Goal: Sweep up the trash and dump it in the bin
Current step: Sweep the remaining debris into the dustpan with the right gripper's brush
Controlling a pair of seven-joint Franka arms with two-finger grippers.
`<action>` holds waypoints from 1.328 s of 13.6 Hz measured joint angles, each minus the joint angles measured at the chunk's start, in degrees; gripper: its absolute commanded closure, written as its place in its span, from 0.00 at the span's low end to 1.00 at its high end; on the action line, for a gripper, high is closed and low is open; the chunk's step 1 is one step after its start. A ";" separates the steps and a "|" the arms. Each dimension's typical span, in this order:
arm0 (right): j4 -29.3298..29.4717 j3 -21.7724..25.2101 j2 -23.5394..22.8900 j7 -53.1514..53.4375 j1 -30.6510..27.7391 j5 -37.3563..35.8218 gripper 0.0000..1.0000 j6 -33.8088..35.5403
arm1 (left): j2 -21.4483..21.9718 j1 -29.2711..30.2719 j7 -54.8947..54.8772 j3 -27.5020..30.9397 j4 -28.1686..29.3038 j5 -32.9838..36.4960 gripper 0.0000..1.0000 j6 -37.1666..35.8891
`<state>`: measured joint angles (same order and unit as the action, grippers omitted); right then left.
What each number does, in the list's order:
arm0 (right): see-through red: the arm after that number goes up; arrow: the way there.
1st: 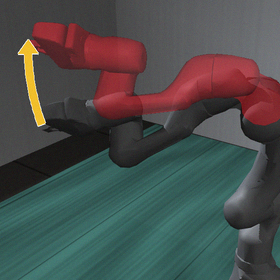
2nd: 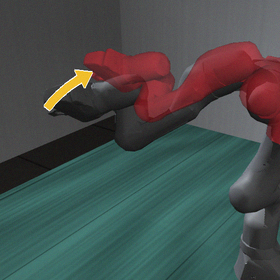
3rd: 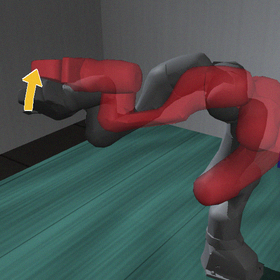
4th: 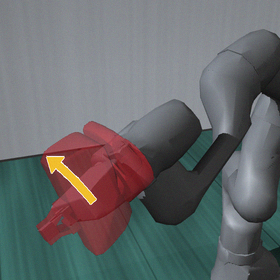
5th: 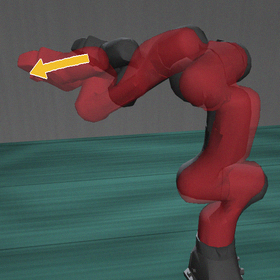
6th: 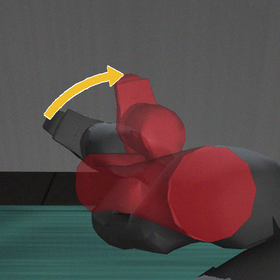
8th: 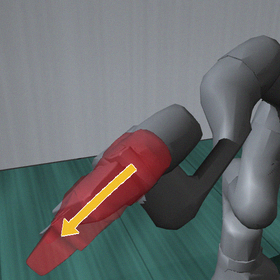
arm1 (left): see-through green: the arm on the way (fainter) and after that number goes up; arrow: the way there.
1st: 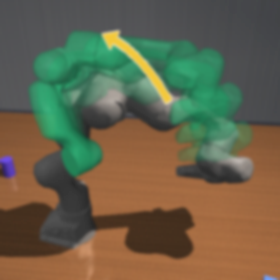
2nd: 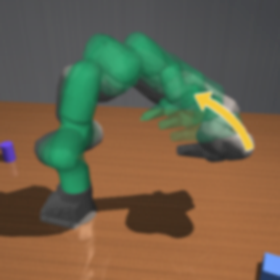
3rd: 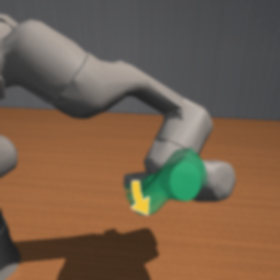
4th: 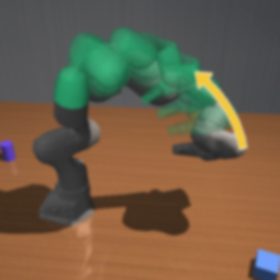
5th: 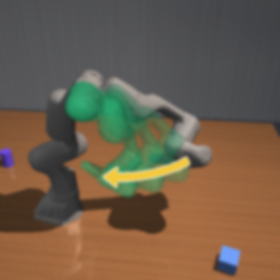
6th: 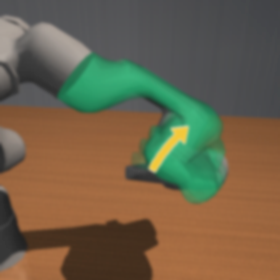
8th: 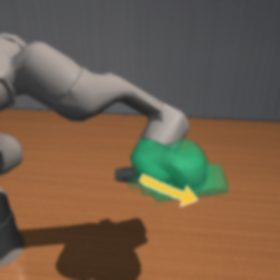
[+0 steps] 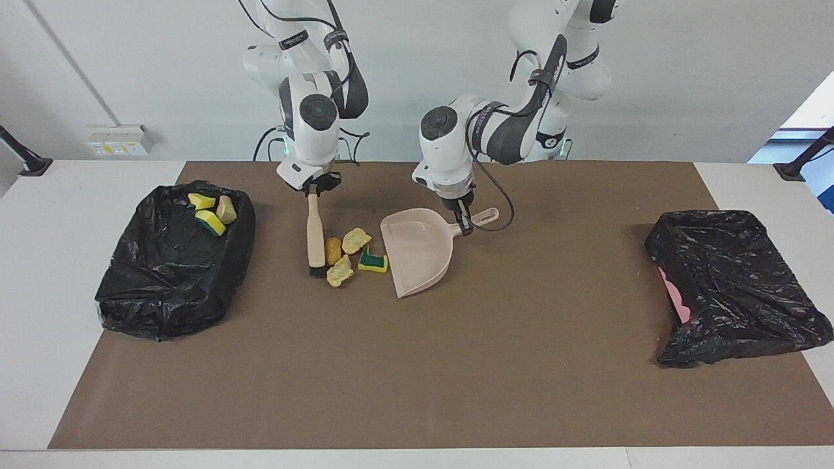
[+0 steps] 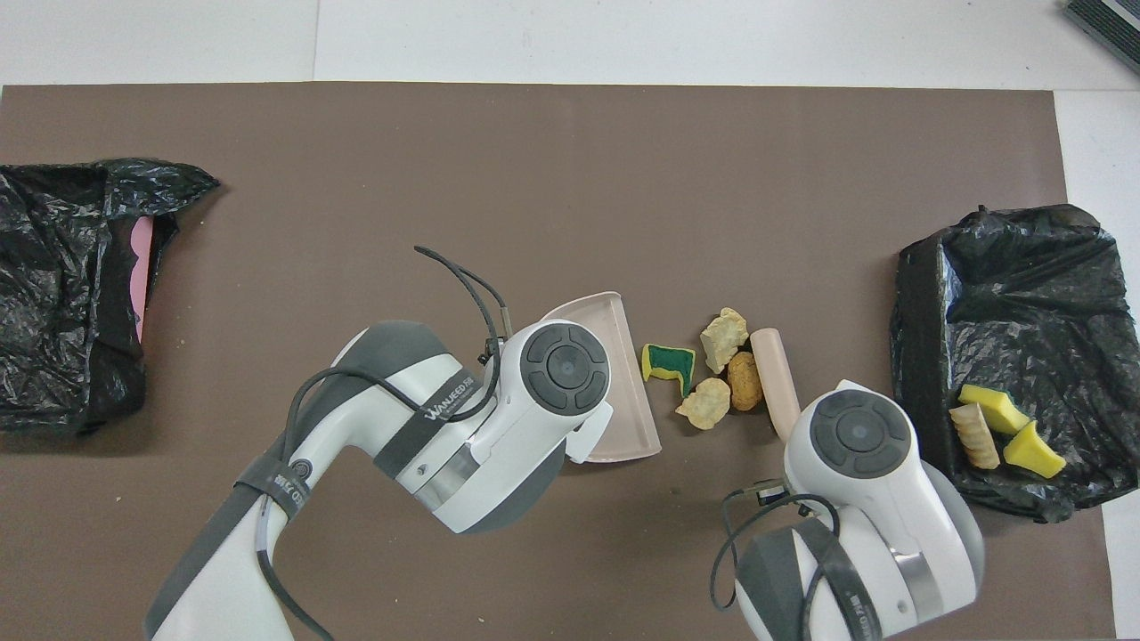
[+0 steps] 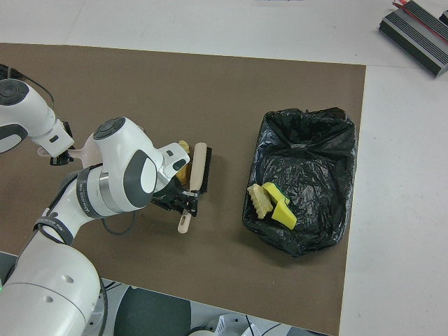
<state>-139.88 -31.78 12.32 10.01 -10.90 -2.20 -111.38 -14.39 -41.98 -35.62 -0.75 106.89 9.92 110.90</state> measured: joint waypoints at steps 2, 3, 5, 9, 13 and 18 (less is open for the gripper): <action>-0.10 -0.09 -1.73 -1.18 2.10 3.70 1.00 -2.69 | -0.02 -0.59 -0.02 0.01 1.53 0.04 1.00 1.16; 0.04 -0.08 -2.59 -1.60 2.63 6.64 1.00 -3.71 | -0.02 -0.81 -0.02 0.01 2.25 0.12 1.00 1.71; 1.52 -0.08 -4.04 -2.99 5.00 13.56 1.00 -4.42 | 0.05 -1.19 -0.02 0.02 2.77 0.25 1.00 1.92; 5.10 -0.17 -4.97 -3.04 8.27 19.13 1.00 -2.14 | 0.11 -1.27 -0.02 0.01 2.83 0.25 1.00 1.98; 11.70 0.91 -4.08 -3.05 6.27 15.92 1.00 7.50 | 0.12 -1.29 1.87 -0.05 2.93 0.23 1.00 2.01; 14.46 1.21 -6.87 -5.18 0.16 -5.42 1.00 4.61 | 0.12 -1.31 6.00 -0.24 3.03 0.20 1.00 2.12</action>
<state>-125.42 -30.57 5.45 4.83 -10.74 -7.62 -106.76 -14.27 -43.29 -29.62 -0.99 109.92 10.12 113.02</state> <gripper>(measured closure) 0.727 0.670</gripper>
